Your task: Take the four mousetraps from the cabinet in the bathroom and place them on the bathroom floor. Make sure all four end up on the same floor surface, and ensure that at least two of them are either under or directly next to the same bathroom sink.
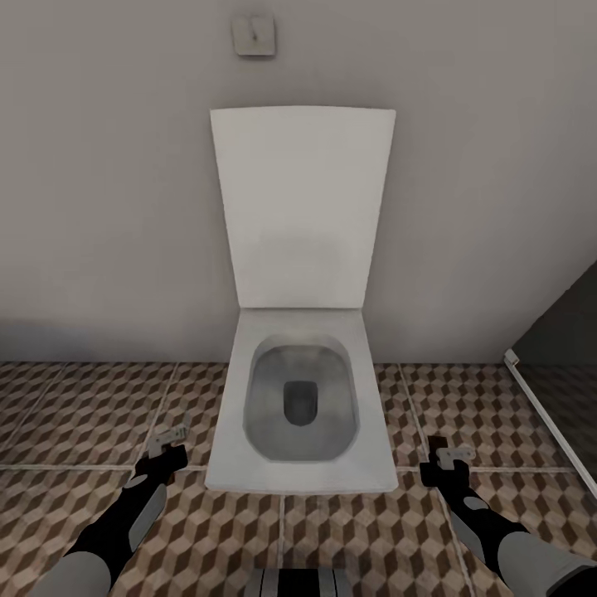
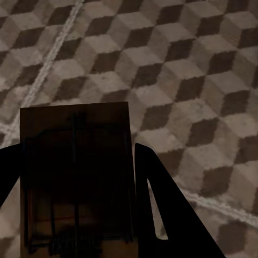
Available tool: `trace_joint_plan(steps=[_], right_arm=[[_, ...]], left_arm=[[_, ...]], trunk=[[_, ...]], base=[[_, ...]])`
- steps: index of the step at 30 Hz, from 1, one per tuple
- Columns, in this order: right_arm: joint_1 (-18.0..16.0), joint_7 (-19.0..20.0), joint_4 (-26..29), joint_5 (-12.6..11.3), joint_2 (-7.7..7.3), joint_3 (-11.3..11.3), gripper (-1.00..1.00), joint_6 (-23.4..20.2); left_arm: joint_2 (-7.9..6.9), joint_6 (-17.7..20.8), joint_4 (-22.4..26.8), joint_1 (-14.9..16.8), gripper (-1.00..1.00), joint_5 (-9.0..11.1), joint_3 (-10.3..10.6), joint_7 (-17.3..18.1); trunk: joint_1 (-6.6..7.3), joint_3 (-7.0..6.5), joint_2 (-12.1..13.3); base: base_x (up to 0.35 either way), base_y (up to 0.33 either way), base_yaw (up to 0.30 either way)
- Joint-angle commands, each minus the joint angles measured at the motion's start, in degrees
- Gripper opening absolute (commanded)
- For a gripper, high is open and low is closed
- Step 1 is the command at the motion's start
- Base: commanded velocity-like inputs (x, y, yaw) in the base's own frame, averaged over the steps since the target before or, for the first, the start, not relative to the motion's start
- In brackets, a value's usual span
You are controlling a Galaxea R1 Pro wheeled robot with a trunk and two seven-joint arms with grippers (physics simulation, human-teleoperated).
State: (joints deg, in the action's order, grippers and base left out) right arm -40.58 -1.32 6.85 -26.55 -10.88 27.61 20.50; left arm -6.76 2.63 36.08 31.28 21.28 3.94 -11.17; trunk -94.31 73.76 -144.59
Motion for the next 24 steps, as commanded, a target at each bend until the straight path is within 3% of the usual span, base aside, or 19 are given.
trace_joint_plan(steps=[1,9,19,24], right_arm=[[-0.02,0.19,0.03,-0.55,-0.02,0.43,-1.00,0.15],[-0.20,-0.01,1.16,-0.45,0.17,0.26,-1.00,0.11],[-0.37,-0.46,2.93,0.21,0.32,0.28,-1.00,-0.99],[-0.98,-0.51,3.05,2.30,0.33,0.31,-1.00,-5.91]], left_arm=[[-0.12,0.13,0.13,0.00,-1.00,0.22,0.40,-0.62],[-0.03,-5.75,0.13,0.00,-1.00,0.25,0.16,-0.49],[-0.06,-6.58,0.13,0.00,-1.00,0.17,0.63,-0.53],[0.09,-6.51,0.13,0.00,-1.00,0.26,0.85,-0.27]], trunk=[[0.01,0.04,-0.02],[0.01,0.04,-0.02],[0.01,0.04,-0.02],[0.01,0.04,-0.02]], base=[[0.000,0.000,0.000],[0.000,0.000,0.000],[0.000,0.000,0.000],[0.000,0.000,0.000]])
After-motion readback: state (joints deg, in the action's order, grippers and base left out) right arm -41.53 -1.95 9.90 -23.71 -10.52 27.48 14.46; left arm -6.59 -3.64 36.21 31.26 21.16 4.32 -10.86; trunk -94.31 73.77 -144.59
